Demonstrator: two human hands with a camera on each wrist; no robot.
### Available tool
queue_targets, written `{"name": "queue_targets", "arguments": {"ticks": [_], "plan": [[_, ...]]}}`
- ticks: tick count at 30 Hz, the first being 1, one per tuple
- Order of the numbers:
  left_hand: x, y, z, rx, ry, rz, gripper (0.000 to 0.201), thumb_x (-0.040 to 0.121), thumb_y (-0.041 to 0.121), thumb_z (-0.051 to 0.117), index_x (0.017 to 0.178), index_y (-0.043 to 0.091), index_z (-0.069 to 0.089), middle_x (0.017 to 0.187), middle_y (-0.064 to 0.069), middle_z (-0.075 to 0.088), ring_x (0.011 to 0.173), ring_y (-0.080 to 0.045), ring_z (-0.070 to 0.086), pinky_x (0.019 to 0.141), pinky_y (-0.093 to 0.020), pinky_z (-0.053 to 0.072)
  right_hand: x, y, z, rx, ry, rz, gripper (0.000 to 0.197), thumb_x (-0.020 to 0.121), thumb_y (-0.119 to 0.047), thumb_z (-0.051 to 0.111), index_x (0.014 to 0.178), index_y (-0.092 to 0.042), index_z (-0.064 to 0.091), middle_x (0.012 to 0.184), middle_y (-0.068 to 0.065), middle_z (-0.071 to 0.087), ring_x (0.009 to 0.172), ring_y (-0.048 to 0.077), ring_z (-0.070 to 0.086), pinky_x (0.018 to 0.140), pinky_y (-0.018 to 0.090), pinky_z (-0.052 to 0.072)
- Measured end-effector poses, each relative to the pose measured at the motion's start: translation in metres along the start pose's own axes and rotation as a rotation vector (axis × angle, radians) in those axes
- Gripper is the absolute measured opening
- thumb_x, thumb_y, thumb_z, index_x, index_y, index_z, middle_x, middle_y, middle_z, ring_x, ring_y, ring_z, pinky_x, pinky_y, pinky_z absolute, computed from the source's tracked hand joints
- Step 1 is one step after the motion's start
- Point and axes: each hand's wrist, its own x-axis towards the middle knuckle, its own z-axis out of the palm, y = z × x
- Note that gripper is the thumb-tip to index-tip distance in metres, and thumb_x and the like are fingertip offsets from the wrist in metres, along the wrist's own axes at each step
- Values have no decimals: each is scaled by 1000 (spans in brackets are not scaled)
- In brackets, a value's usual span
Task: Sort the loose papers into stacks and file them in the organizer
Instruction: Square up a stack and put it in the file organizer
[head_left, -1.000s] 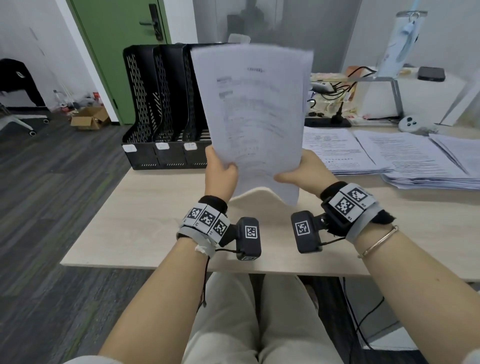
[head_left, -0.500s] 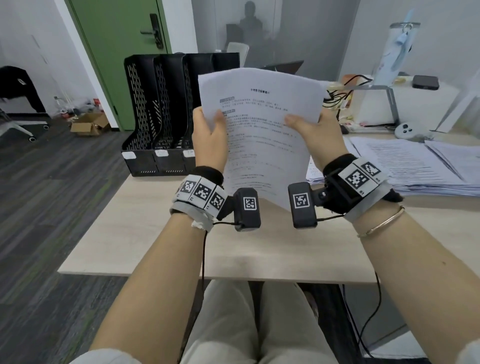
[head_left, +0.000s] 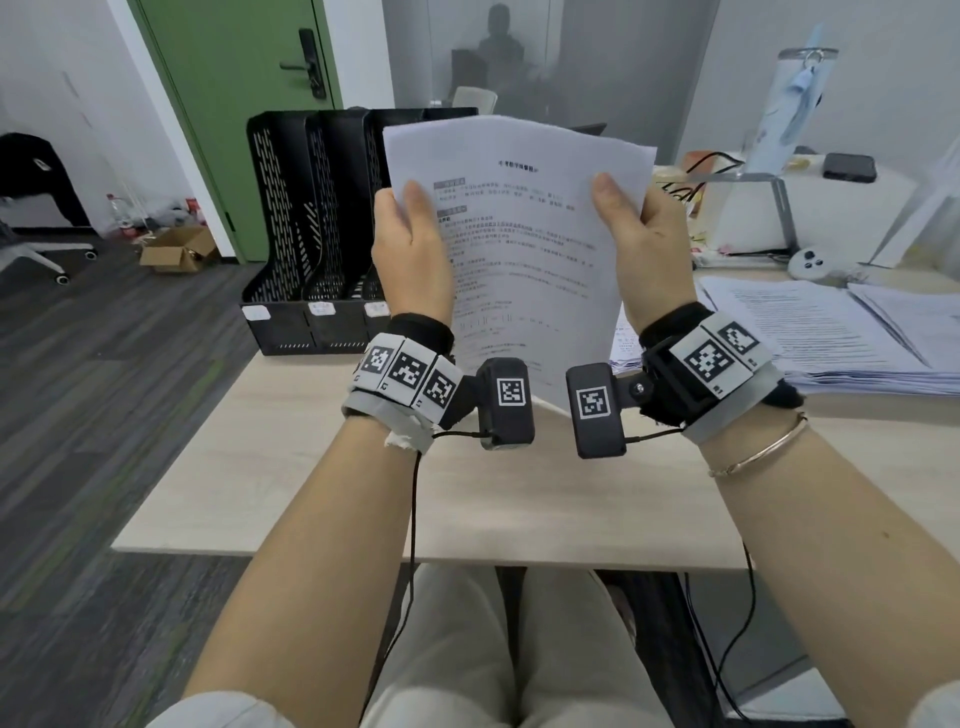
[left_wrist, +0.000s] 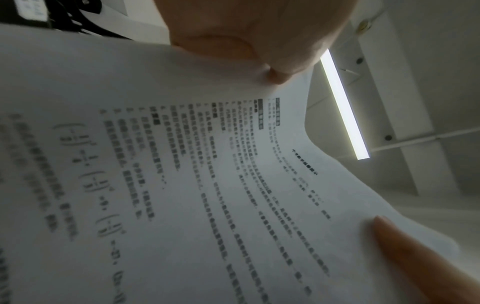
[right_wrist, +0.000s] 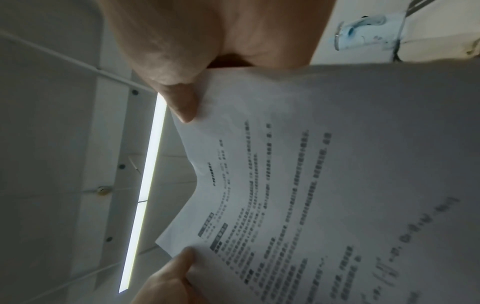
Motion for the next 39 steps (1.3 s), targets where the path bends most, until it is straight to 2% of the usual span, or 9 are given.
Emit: {"name": "queue_targets", "arguments": {"ticks": [9, 14, 17, 20, 23, 26, 32, 37, 39], "plan": [[-16, -25, -1, 48, -73, -122, 26, 100, 34, 40, 91, 10, 44, 80, 13, 49, 70, 3, 47, 55, -5, 37, -16, 25, -4, -143, -118, 221, 15, 94, -14, 55, 106, -14, 62, 96, -4, 66, 85, 6, 64, 71, 17, 53], [-43, -48, -9, 85, -149, -190, 20, 100, 30, 43, 93, 12, 45, 84, 15, 53, 75, 5, 50, 66, -18, 39, -42, 49, -11, -327, -217, 414, 20, 95, -14, 52, 112, -12, 62, 108, 5, 63, 95, 16, 58, 82, 28, 43], [-47, -41, -9, 51, -111, -129, 19, 99, 31, 43, 96, 13, 46, 87, 16, 55, 78, 6, 53, 62, -8, 42, -46, 46, -13, -261, -152, 346, 12, 94, -14, 54, 99, -17, 64, 100, 2, 65, 90, 16, 60, 80, 29, 48], [-53, -42, -7, 33, -119, -164, 16, 99, 29, 45, 96, 14, 46, 91, 11, 58, 83, -6, 56, 69, -19, 43, -47, 51, -14, -315, -220, 396, 15, 88, -8, 59, 100, -16, 63, 99, 3, 65, 91, 16, 61, 80, 30, 49], [-63, -54, -8, 48, -161, -225, 11, 99, 24, 45, 99, 12, 47, 99, 6, 59, 96, -16, 58, 78, -24, 42, -52, 60, -16, -541, -372, 488, 26, 84, 2, 54, 109, -1, 63, 106, 14, 65, 99, 28, 61, 83, 42, 53], [-62, -51, -9, 10, -96, -193, 15, 99, 22, 44, 107, 10, 50, 107, 1, 61, 100, -16, 58, 83, -26, 46, -49, 58, -18, -532, -343, 426, 28, 81, 8, 49, 105, 4, 64, 98, 17, 65, 92, 28, 61, 78, 40, 52], [-62, -54, -8, 4, -62, -245, 19, 99, 28, 43, 103, 10, 36, 91, 12, 48, 85, -8, 51, 65, -14, 39, -43, 50, -22, -422, -317, 303, 40, 80, 1, 66, 117, -10, 58, 105, -2, 62, 93, 10, 58, 71, 15, 46], [-53, -48, -8, 30, -67, -206, 16, 100, 26, 42, 99, 10, 41, 90, 12, 53, 83, -6, 53, 64, -7, 41, -28, 34, -24, -231, -191, 197, 21, 93, -4, 53, 107, -16, 62, 101, -4, 66, 84, -2, 62, 69, 10, 51], [-44, -44, -8, 103, -60, -159, 17, 100, 27, 41, 93, 12, 44, 92, 6, 57, 89, -14, 54, 79, -22, 44, -23, 31, -25, -231, -195, 183, 19, 92, -4, 55, 107, -12, 64, 103, 0, 67, 83, 0, 63, 71, 12, 53]]}}
